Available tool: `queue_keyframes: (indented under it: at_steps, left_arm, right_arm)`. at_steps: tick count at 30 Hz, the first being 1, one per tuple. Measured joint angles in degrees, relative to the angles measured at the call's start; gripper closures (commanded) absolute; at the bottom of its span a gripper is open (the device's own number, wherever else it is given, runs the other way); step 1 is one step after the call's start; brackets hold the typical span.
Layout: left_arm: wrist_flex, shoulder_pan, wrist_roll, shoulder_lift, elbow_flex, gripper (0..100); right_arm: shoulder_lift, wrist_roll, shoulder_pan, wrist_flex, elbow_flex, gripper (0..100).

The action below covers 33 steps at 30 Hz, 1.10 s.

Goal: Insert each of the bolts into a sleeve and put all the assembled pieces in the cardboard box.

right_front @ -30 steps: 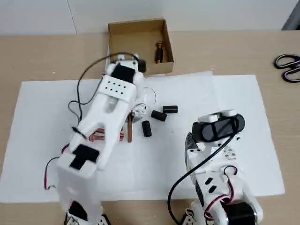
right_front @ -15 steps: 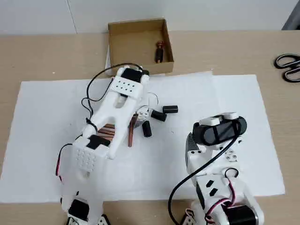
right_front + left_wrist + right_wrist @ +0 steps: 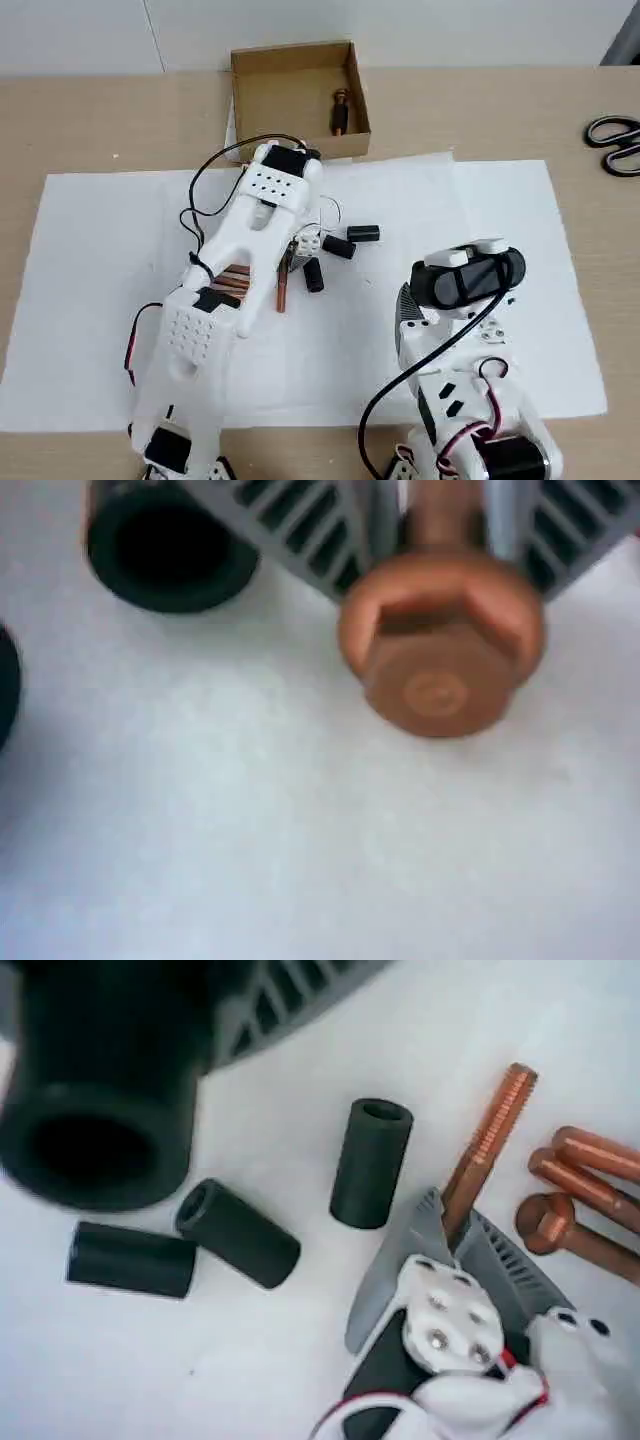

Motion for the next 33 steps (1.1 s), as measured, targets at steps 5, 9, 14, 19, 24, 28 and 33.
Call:
queue_keyframes:
  at_steps: [5, 9, 14, 19, 24, 28, 33]
  left_arm:
    - [0.3, -0.4, 0.0, 1.0, -0.4, 90]
    - [0.5, -1.4, -0.3, 1.5, -0.9, 85]
    - [0.6, -2.3, -0.3, 1.8, -0.8, 88]
    - [0.6, -1.6, -0.3, 1.8, -1.1, 97]
    - [0.5, -1.4, -0.3, 1.8, -1.5, 99]
    - [0.5, -1.4, -0.3, 1.9, -1.6, 99]
    - [0.5, -1.4, -0.3, 1.8, -1.6, 99]
  right_arm:
    - [0.0, 0.0, 0.0, 0.0, 0.0, 99.4]
    - [0.0, 0.0, 0.0, 0.0, 0.0, 99.4]
    - [0.0, 0.0, 0.0, 0.0, 0.0, 99.4]
    - [0.0, 0.0, 0.0, 0.0, 0.0, 99.4]
    - [0.0, 0.0, 0.0, 0.0, 0.0, 99.4]
    - [0.0, 0.0, 0.0, 0.0, 0.0, 99.4]
    - [0.0, 0.0, 0.0, 0.0, 0.0, 99.4]
